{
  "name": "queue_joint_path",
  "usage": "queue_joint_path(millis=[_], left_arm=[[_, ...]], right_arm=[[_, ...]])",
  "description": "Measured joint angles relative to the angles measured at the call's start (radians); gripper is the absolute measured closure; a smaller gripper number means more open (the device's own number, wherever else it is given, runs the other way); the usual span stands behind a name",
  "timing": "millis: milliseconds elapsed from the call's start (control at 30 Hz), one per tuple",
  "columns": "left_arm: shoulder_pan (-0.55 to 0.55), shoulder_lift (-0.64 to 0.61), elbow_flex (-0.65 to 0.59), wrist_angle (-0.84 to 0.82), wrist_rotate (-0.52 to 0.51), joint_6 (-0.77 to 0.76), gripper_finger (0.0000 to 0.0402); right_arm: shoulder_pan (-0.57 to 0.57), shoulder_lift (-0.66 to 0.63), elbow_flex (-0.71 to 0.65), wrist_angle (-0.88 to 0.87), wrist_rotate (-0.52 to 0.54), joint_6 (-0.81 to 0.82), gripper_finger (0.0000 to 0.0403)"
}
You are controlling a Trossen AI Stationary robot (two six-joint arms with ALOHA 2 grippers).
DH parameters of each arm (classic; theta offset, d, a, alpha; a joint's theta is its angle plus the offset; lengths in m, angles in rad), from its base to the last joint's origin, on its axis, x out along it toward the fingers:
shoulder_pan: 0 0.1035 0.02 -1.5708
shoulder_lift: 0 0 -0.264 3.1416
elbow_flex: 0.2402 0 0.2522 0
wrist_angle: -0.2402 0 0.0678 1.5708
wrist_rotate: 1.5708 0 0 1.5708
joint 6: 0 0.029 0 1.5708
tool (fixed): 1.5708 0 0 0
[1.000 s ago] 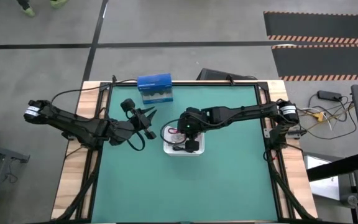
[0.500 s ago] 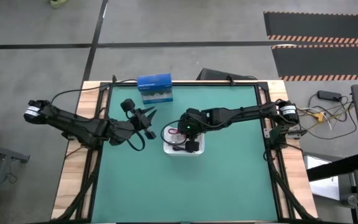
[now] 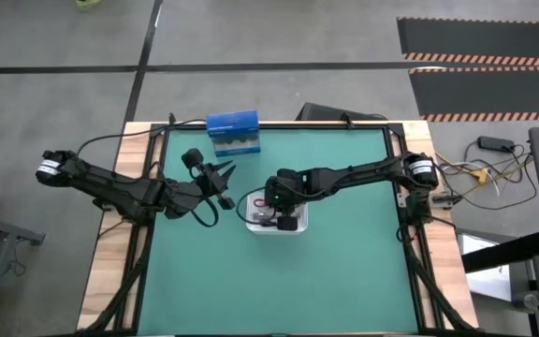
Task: Pick and place USB-C Cables
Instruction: Put the pink black charger cable into the white bin
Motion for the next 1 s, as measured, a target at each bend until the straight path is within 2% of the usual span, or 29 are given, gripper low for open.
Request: queue_joint_path(millis=[1000], left_arm=[[0.0, 0.0, 0.0, 0.0, 0.0, 0.0, 0.0349]], right_arm=[[-0.002, 0.059, 0.0, 0.027, 0.001, -0.017, 0.0376]])
